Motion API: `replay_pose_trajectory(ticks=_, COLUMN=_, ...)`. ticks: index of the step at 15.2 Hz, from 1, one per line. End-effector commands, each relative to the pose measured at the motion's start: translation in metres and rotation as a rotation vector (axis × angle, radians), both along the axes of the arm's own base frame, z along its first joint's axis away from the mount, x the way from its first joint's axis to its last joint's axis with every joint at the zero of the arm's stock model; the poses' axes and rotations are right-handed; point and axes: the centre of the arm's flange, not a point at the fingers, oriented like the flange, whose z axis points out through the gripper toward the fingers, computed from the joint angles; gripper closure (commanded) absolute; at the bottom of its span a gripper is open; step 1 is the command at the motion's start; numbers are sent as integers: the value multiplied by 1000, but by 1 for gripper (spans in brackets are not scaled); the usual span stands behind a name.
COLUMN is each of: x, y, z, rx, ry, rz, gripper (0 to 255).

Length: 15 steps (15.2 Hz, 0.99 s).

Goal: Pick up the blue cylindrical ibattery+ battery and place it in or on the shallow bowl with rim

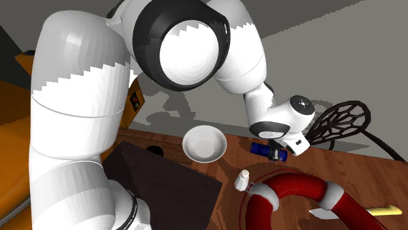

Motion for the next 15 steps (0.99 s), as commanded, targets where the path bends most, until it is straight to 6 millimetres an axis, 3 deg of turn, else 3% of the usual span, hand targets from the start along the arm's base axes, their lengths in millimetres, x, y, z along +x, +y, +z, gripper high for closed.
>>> replay_pose_trajectory(ticks=1, x=0, y=0, z=-1, rx=1, ry=1, rz=1, gripper=255)
replay_pose_trajectory(ticks=4, x=0, y=0, z=-1, rx=1, ry=1, rz=1, gripper=255)
replay_pose_trajectory(ticks=15, x=0, y=0, z=57, rx=1, ry=1, rz=1, gripper=255)
